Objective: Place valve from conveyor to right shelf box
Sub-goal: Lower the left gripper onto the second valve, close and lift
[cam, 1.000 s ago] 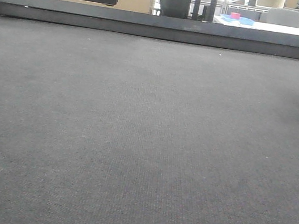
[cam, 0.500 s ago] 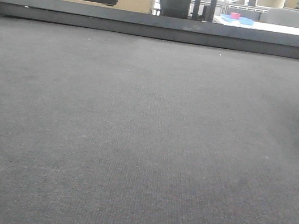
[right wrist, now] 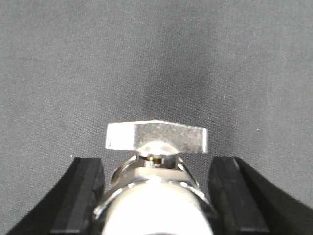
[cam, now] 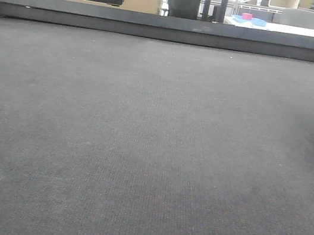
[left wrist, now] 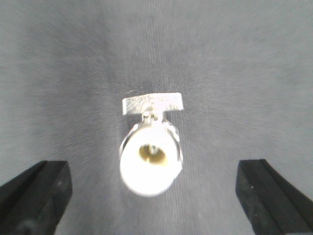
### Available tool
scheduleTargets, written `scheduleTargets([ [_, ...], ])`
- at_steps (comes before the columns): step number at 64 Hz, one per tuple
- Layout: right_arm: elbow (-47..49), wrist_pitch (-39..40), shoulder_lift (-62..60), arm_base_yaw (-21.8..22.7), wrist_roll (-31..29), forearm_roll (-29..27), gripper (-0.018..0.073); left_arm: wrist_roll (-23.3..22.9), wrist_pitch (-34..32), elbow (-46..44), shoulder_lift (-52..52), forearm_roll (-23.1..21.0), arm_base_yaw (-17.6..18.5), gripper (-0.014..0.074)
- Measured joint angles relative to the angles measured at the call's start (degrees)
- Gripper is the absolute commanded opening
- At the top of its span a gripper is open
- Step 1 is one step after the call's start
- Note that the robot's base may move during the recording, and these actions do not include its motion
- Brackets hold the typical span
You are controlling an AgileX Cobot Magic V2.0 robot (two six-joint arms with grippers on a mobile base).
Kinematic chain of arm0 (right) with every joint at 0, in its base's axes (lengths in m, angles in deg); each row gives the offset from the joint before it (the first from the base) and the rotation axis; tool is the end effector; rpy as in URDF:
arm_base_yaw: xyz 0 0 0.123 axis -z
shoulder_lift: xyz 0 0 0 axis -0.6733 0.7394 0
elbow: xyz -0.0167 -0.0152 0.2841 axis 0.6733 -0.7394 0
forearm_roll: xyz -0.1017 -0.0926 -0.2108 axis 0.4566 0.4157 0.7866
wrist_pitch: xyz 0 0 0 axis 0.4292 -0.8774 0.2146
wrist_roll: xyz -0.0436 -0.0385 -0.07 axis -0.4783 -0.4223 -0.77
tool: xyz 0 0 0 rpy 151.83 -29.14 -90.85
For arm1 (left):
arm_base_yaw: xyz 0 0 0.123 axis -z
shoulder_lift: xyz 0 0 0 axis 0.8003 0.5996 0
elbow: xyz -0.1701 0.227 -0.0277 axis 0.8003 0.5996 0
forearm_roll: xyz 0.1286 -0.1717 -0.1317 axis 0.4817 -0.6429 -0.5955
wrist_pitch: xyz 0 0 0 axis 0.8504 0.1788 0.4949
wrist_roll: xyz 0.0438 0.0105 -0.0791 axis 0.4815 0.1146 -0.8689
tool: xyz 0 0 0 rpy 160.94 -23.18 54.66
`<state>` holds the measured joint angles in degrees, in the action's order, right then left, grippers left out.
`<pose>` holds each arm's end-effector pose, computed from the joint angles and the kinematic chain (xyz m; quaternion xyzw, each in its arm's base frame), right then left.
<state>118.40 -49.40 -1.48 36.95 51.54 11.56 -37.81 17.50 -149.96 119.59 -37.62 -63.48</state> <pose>0.2657 0.0358 0.3147 -0.0845 0.9582 0.0633 0.2660 0.3904 0.0716 0.2920 0.0287 0.9861 0.0372 0.1593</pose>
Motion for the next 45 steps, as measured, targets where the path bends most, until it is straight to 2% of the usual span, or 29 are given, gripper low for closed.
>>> scheduleTargets([
  [20,0.0,0.12,0.0,0.0,0.0,0.0,-0.0154,0.0,-1.49,0.0,5.48,0.12,-0.04,0.0578],
  [27,0.0,0.33,0.0,0.0,0.0,0.0,-0.0154,0.0,-1.47,0.0,5.98,0.12,-0.04,0.0528],
  [29,0.0,0.37,0.0,0.0,0.0,0.0,-0.0154,0.0,-1.6,0.0,5.98,0.12,-0.04,0.0497],
  [36,0.0,0.58,0.0,0.0,0.0,0.0,-0.0154,0.0,-2.43,0.0,5.98,0.12,-0.04,0.0306],
  [45,0.0,0.58,0.0,0.0,0.0,0.0,-0.0154,0.0,-2.69,0.0,5.98,0.12,-0.04,-0.0028],
])
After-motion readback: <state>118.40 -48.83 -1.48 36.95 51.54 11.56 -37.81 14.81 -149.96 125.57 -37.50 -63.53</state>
